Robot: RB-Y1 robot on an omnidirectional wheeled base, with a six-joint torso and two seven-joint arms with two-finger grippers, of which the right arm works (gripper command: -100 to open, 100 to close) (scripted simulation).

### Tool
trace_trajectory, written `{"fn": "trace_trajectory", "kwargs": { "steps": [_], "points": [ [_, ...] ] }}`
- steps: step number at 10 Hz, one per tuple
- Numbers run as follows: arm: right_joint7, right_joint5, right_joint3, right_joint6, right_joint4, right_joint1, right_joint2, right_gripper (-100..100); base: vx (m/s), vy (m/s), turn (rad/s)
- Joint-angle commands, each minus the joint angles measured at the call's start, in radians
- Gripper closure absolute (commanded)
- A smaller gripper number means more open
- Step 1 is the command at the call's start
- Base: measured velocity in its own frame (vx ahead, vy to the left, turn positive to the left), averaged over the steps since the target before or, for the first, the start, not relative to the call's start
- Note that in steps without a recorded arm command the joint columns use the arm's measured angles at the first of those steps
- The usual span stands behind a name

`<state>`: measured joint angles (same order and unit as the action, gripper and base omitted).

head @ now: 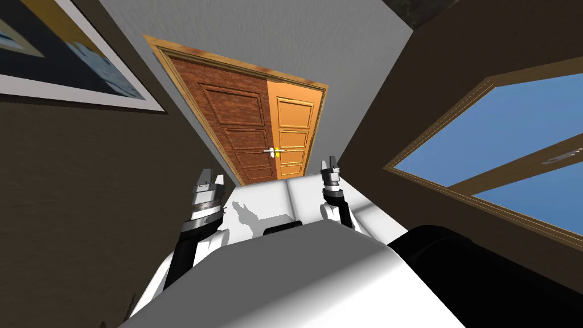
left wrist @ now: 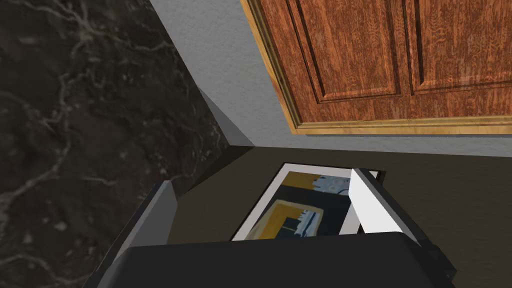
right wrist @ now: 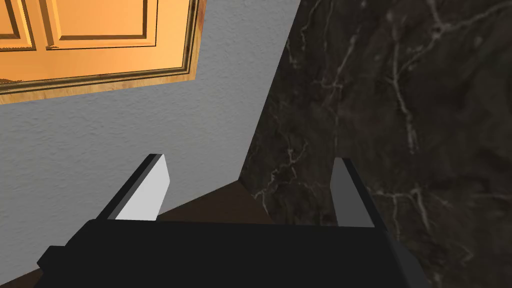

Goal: Pull the door open

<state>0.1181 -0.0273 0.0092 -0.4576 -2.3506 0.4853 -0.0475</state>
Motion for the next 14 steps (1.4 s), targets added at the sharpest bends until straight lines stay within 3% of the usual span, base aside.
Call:
{"fn": "trace_trajectory", "kwargs": {
  "steps": [1, 14],
  "points": [
    [-0.018, 0.009, -0.008, 0.005, 0.033, -0.011, -0.010, -100, 0.111, 0.020, 0.056],
    [-0.153, 0.073, -0.065, 0.043, 0.273, -0.091, -0.053, -100, 0.151, 0.046, 0.049]
  ]
}}
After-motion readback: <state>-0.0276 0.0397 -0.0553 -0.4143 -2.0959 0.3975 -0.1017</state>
